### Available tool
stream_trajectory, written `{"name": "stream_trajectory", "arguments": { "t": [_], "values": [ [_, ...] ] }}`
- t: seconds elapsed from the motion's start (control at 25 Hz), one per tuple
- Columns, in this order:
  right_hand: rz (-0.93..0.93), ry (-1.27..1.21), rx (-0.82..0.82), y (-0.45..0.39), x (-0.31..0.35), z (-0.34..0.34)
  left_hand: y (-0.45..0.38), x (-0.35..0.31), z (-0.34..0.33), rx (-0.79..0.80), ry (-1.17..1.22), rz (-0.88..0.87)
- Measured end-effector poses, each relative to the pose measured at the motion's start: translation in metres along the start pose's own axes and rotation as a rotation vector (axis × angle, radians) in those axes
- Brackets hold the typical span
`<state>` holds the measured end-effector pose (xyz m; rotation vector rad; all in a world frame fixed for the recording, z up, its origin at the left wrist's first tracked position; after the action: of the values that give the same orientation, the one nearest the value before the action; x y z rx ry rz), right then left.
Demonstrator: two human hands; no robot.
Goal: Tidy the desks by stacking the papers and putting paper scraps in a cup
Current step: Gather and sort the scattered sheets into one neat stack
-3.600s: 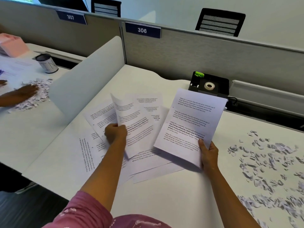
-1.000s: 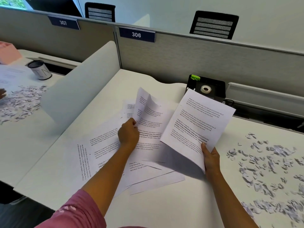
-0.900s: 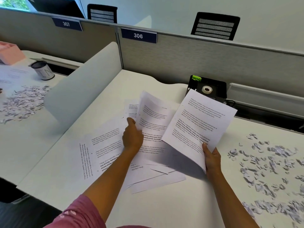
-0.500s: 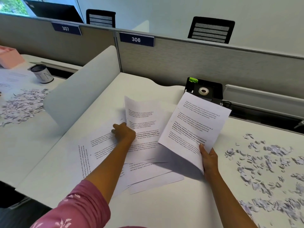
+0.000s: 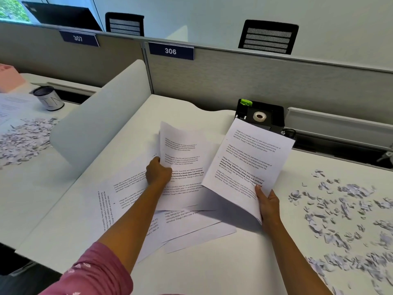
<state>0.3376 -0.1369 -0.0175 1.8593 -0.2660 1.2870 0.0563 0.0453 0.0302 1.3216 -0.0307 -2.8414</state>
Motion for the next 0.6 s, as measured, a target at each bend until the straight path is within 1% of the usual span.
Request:
{"name": "stream_trajectory", "arguments": {
  "t": [0.08, 0.2, 0.24, 0.36, 0.4, 0.48, 0.6],
  "values": [
    [0.001, -0.005, 0.000, -0.001, -0.001, 0.000, 0.008, -0.001, 0.003, -0.020, 0.089, 0.006],
    [-0.014, -0.018, 0.007, -0.002, -0.002, 0.000, 0.023, 0.000, 0.005, -0.013, 0.180, 0.075],
    [-0.017, -0.024, 0.009, -0.002, -0.002, 0.000, 0.028, 0.003, 0.005, 0.021, 0.250, 0.095],
    [-0.005, 0.002, 0.023, 0.002, -0.002, 0.000, 0.041, 0.010, 0.003, 0.229, 0.507, 0.100],
    [0.004, 0.024, 0.031, 0.004, -0.002, 0.001, 0.044, 0.012, 0.004, 0.272, 0.551, 0.101],
    [0.031, 0.088, 0.070, 0.008, -0.005, 0.002, 0.050, 0.011, 0.008, 0.305, 0.601, 0.109],
    [0.066, 0.260, 0.194, 0.016, -0.015, -0.003, 0.055, 0.012, 0.010, 0.375, 0.623, 0.134]
  ]
}}
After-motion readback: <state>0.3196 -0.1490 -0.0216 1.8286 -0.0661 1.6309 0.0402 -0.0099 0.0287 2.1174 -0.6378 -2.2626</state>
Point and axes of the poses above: each hand's wrist, its own y-axis away from the middle knuckle, its own z-axis out of the back of the hand, x = y × z, the point moved 1 cm from there along -y, towards the middle knuckle, and after that the axes turned 13 degrees about -z, right-handed, at the moved point
